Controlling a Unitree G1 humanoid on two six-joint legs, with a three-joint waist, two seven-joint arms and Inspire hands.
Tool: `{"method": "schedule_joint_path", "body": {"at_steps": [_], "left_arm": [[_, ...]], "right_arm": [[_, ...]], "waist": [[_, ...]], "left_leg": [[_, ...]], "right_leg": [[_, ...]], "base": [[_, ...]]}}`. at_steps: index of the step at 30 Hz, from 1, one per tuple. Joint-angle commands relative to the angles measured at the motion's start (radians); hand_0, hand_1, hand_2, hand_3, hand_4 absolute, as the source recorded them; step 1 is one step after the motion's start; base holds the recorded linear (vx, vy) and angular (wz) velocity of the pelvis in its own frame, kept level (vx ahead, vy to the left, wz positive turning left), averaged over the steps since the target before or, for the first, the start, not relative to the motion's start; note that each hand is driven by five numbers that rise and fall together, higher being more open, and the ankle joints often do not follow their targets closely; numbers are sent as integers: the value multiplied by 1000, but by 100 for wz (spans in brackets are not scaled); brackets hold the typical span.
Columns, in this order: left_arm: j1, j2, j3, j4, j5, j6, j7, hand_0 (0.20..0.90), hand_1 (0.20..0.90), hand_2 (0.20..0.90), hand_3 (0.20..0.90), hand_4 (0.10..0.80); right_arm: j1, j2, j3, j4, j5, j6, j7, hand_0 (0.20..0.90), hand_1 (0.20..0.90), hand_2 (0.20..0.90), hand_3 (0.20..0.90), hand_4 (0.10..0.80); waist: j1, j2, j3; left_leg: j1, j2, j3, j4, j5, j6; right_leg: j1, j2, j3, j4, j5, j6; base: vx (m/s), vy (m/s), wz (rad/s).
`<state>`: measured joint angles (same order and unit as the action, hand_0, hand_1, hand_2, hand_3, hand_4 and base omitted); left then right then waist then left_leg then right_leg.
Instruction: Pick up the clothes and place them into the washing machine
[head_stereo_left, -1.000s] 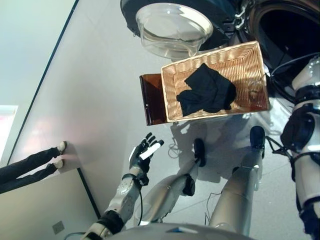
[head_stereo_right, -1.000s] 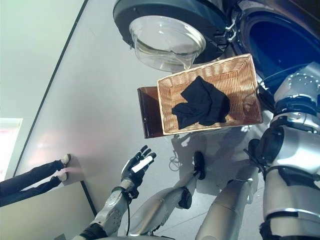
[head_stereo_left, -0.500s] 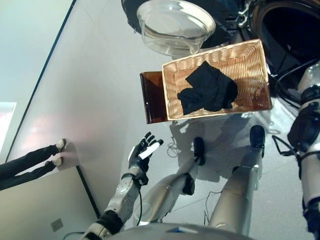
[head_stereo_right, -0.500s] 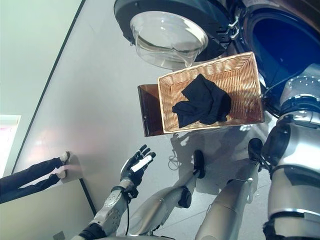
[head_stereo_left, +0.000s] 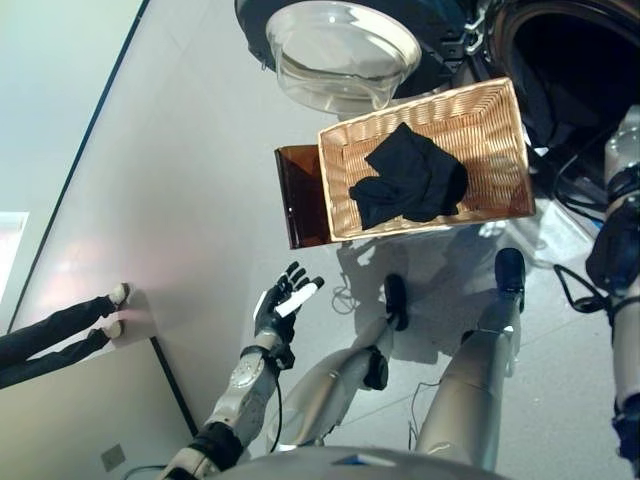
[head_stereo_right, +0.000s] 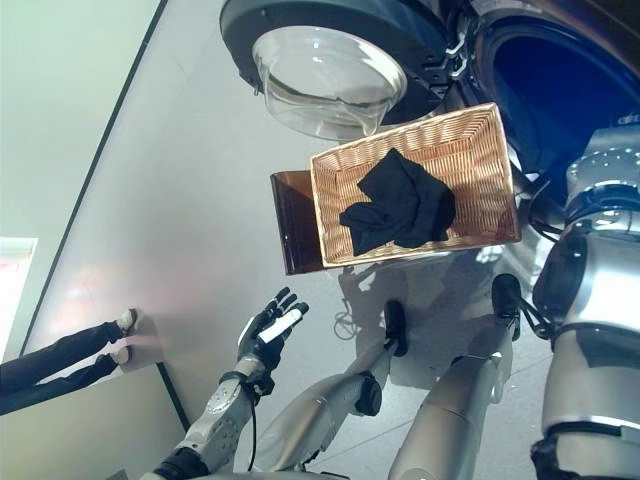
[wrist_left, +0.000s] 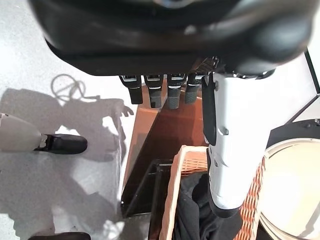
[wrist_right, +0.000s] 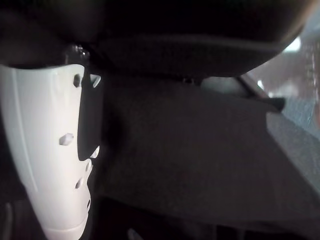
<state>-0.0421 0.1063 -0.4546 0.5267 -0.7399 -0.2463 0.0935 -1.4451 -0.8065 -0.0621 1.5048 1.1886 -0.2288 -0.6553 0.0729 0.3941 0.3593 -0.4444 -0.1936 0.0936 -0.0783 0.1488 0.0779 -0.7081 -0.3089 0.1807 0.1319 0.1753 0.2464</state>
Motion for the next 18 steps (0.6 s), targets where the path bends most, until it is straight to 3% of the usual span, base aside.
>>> {"method": "schedule_joint_path", "body": {"at_steps": [1, 18], "left_arm": [[88, 102, 2, -56, 12, -38, 20, 900, 900, 900, 900, 800], [76, 92, 25, -40, 15, -52, 50, 900, 900, 900, 900, 800]], "right_arm": [[-179, -241, 277, -92, -153, 3, 1, 900, 900, 900, 900, 800], [44, -70, 213, -152, -406, 48, -79, 900, 900, 900, 900, 800]], "waist": [[-3, -19, -105], [-16, -36, -80]], "left_leg": [[-64, 93, 0, 85, -59, -139], [-48, 96, 1, 113, -72, -134]], "right_leg": [[21, 95, 8, 41, -124, -109], [59, 100, 3, 35, -119, -116]], "base": [[0, 0, 0], [-1, 0, -1]]}}
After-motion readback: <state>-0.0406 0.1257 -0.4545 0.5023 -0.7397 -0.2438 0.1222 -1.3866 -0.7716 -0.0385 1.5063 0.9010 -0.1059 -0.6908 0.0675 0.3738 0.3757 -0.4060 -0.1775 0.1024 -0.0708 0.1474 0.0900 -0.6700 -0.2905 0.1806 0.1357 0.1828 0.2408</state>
